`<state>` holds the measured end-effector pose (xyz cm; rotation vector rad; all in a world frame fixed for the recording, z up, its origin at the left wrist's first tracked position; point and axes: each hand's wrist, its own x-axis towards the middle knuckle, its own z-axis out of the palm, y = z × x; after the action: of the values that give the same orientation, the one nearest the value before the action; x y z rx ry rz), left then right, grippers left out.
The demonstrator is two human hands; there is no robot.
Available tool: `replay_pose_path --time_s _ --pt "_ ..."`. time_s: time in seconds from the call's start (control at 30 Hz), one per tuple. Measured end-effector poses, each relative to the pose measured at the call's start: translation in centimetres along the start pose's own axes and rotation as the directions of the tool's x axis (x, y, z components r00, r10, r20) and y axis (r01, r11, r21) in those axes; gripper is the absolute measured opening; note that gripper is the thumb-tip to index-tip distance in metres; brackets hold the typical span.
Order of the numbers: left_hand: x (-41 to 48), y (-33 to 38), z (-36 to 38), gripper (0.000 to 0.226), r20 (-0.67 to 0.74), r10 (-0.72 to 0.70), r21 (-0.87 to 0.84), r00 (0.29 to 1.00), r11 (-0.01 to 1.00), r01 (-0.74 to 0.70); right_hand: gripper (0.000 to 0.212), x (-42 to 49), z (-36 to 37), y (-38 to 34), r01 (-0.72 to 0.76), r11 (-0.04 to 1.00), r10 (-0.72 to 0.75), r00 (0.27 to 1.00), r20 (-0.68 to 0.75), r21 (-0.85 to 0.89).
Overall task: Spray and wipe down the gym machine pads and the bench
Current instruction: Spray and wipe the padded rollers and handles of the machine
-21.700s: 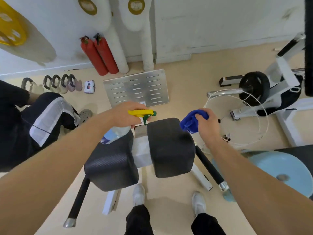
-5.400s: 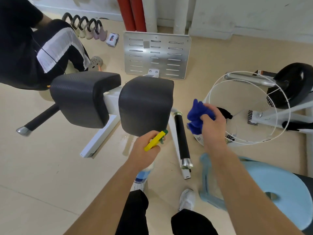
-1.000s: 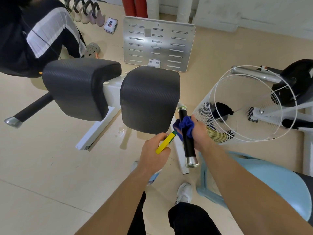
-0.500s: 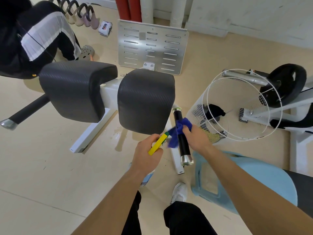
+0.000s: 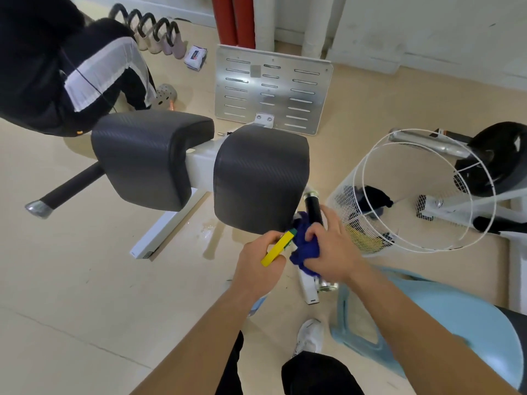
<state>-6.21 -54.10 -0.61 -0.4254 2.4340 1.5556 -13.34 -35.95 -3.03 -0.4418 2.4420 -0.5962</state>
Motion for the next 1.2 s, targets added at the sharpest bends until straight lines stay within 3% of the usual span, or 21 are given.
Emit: replay_pose_path --time_s 0.1,0.13,0.23,0.27,0.3,0.33,0.4,0.47,0.57,0.73,0.9,0.93,1.0,1.07,1.2 --pt "-0.2 -0.5 0.3 0.024 -0.007 -0.027 0.0 1.0 1.0 0.027 0.029 3.7 -0.7 -1.9 -0.033 0.993 0.012 0.982 -0.186 -0.111" --pt "-0.3 -0.6 0.3 0.024 -0.007 -0.033 -0.003 0.999 0.999 0.033 0.027 4.7 -0.9 -2.2 -0.074 0.996 0.058 0.966 -0.252 -0.053" --pt "-0.8 -1.0 0.3 0.025 -0.008 -0.016 -0.013 1.0 1.0 0.016 0.02 6.2 -3.0 -2.1 -0.132 0.906 0.317 0.842 -0.437 0.403" --pt "-0.8 -1.3 0.3 0.024 -0.011 -0.018 -0.011 1.0 1.0 0.018 0.019 6.2 -3.7 -1.8 -0.082 0.857 0.35 0.818 -0.457 0.509" --pt "-0.8 -1.4 0.2 0.024 -0.015 -0.018 -0.008 1.0 1.0 0.018 0.021 5.9 -4.2 -1.5 -0.055 0.837 0.334 0.84 -0.428 0.545" --pt "-0.8 -1.7 0.2 0.025 -0.02 -0.019 -0.005 1.0 1.0 0.019 0.022 5.4 -4.4 -1.4 -0.045 0.853 0.269 0.892 -0.363 0.519" --pt "-0.7 -1.9 0.2 0.028 -0.018 -0.024 0.004 1.0 1.0 0.025 0.024 4.2 -3.6 -1.8 -0.045 0.954 0.1 0.979 -0.175 0.296" --pt "-0.6 -1.9 0.2 0.029 -0.011 -0.022 0.011 1.0 1.0 0.022 0.037 3.3 -2.4 -2.0 -0.023 0.99 0.033 0.997 -0.065 0.142" --pt "-0.4 -1.1 0.0 0.027 -0.011 -0.028 0.019 1.0 0.999 0.029 0.059 2.9 -1.7 -2.4 -0.042 0.998 0.045 0.997 -0.063 0.054" --pt "-0.5 1.2 -1.2 0.023 0.012 -0.008 0.063 1.0 0.998 0.008 0.035 0.1 -0.6 -3.7 -0.033 0.985 0.019 0.997 -0.079 -0.168" --pt "-1.6 6.0 -3.0 0.029 0.005 -0.017 0.123 1.0 0.992 0.016 0.039 -3.5 -1.3 -6.4 -0.101 0.958 0.109 0.994 0.017 -0.268" --pt "-2.1 7.0 -3.3 0.03 0.007 -0.01 0.127 1.0 0.992 0.009 0.038 -4.2 -2.0 -6.8 -0.129 0.972 0.138 0.99 0.032 -0.195" --pt "-3.2 9.1 -4.3 0.031 0.014 0.014 0.136 1.0 0.991 -0.015 0.034 -5.5 -3.9 -7.4 -0.253 0.957 0.244 0.966 0.082 0.139" --pt "-4.3 11.2 -5.4 0.033 0.013 0.027 0.136 1.0 0.99 -0.029 0.028 -7.2 -5.9 -7.6 -0.34 0.821 0.329 0.938 0.108 0.458" --pt "-6.0 16.0 -7.0 0.026 -0.002 0.054 0.131 0.999 0.99 -0.053 0.03 -10.8 -11.1 -8.4 -0.314 0.546 0.385 0.917 0.1 0.777"
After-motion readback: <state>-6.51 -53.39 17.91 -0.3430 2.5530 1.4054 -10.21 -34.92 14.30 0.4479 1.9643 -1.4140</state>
